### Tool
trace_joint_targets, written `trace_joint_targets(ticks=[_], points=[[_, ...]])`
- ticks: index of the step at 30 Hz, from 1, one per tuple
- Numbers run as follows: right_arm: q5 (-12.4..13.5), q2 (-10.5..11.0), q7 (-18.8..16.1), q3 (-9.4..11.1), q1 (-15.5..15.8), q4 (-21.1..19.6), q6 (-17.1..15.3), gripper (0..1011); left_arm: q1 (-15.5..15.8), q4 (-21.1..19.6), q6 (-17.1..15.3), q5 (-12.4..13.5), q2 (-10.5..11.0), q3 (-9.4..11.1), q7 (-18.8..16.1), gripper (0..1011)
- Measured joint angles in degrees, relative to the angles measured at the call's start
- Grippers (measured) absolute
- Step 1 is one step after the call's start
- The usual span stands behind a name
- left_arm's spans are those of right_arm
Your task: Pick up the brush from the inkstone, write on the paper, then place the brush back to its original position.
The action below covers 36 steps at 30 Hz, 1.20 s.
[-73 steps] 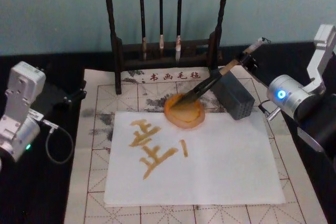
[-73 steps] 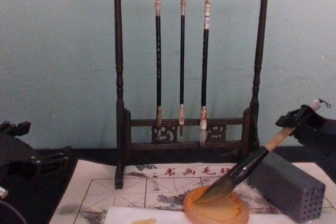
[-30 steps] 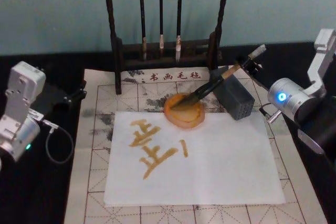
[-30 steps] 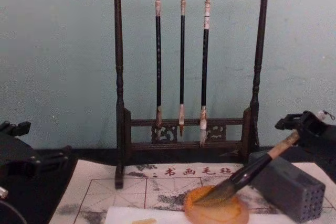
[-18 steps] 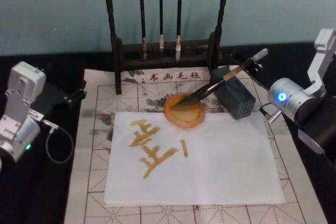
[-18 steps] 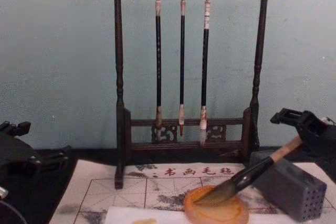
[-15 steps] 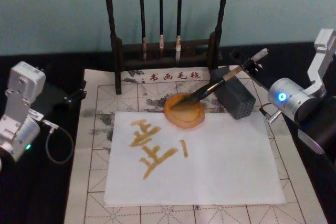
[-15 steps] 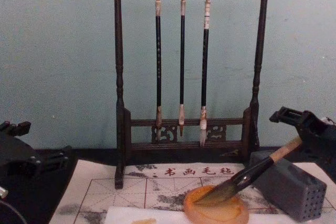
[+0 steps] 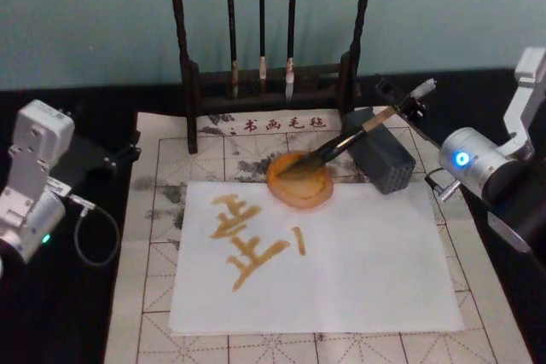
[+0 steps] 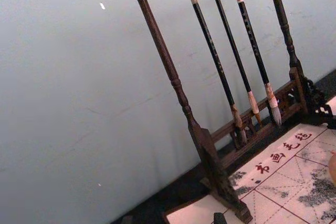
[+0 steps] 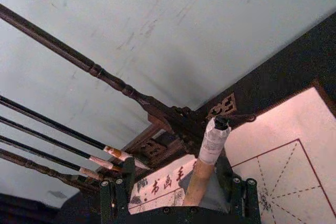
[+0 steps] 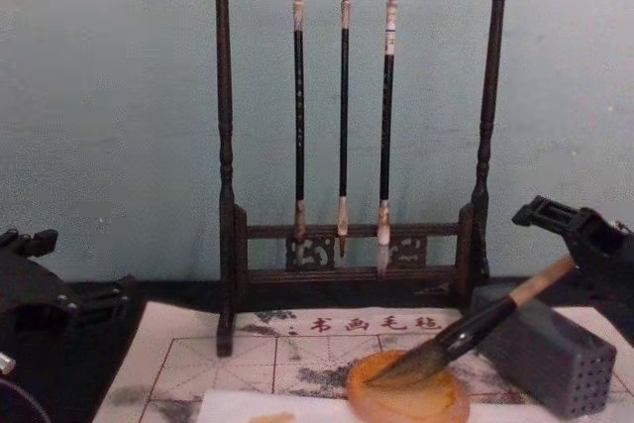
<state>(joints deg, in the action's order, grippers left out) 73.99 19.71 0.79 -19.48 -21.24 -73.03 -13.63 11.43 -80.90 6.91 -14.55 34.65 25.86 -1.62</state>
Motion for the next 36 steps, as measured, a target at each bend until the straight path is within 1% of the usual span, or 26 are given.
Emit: trace_joint_targets(ticks=[3, 5, 8, 13, 16, 18, 19, 20, 21, 22, 23, 25, 26, 28, 29, 30, 31, 35, 36], points=[[0.4, 0.7, -0.2, -0.1, 0.6, -0.9, 0.3, 1002, 0.0, 0.0, 0.0, 0.0, 0.0, 0.0, 0.0, 1001], [0.7, 1.8, -0.4, -0.3, 1.6, -2.4, 0.5, 1002, 0.0, 0.0, 0.0, 0.0, 0.0, 0.0, 0.0, 1001], [1.1, 2.8, -0.5, -0.3, 2.6, -3.8, 0.6, 1002, 0.0, 0.0, 0.0, 0.0, 0.0, 0.0, 0.0, 1001], [2.0, 5.4, -0.5, -0.3, 5.7, -7.8, 1.0, 1002, 0.0, 0.0, 0.0, 0.0, 0.0, 0.0, 0.0, 1001], [1.2, 7.4, -1.2, -0.5, 7.9, -10.6, 2.5, 1002, 0.0, 0.0, 0.0, 0.0, 0.0, 0.0, 0.0, 1001], [0.0, 8.4, -1.9, -1.0, 8.9, -11.9, 3.8, 1002, 0.0, 0.0, 0.0, 0.0, 0.0, 0.0, 0.0, 1001], [-1.7, 9.3, -2.8, -1.5, 9.8, -13.0, 5.3, 1002, 0.0, 0.0, 0.0, 0.0, 0.0, 0.0, 0.0, 1001], [-2.9, 9.8, -3.3, -1.7, 10.4, -13.6, 6.3, 1002, 0.0, 0.0, 0.0, 0.0, 0.0, 0.0, 0.0, 1001], [-4.8, 10.4, -4.1, -2.1, 11.2, -14.5, 7.6, 1002, 0.0, 0.0, 0.0, 0.0, 0.0, 0.0, 0.0, 1001], [-4.8, 10.4, -4.1, -2.1, 11.2, -14.5, 7.6, 1002, 0.0, 0.0, 0.0, 0.0, 0.0, 0.0, 0.0, 1001], [-7.2, 11.1, -5.0, -2.5, 12.0, -15.2, 9.2, 1002, 0.0, 0.0, 0.0, 0.0, 0.0, 0.0, 0.0, 1001], [-9.3, 11.6, -5.7, -2.9, 12.7, -15.7, 10.4, 1002, 0.0, 0.0, 0.0, 0.0, 0.0, 0.0, 0.0, 1001], [-11.2, 12.1, -6.3, -3.3, 13.1, -16.1, 11.3, 1002, 0.0, 0.0, 0.0, 0.0, 0.0, 0.0, 0.0, 1001], [-13.1, 12.7, -6.7, -3.8, 13.5, -16.5, 12.0, 1002, 0.0, 0.0, 0.0, 0.0, 0.0, 0.0, 0.0, 1001], [-14.9, 13.2, -7.0, -4.2, 13.7, -16.8, 12.6, 1002, 0.0, 0.0, 0.0, 0.0, 0.0, 0.0, 0.0, 1001], [-15.9, 13.4, -7.1, -4.5, 13.8, -16.9, 13.0, 1002, 0.0, 0.0, 0.0, 0.0, 0.0, 0.0, 0.0, 1001], [-18.2, 13.8, -7.3, -4.9, 14.0, -17.1, 13.9, 1002, 0.0, 0.0, 0.0, 0.0, 0.0, 0.0, 0.0, 1001], [-23.3, 15.0, -7.9, -6.2, 14.1, -17.2, 15.9, 1002, 0.0, 0.0, 0.0, 0.0, 0.0, 0.0, 0.0, 1001], [-25.6, 15.7, -8.3, -6.9, 14.2, -17.3, 16.5, 1002, 0.0, 0.0, 0.0, 0.0, 0.0, 0.0, 0.0, 1001]])
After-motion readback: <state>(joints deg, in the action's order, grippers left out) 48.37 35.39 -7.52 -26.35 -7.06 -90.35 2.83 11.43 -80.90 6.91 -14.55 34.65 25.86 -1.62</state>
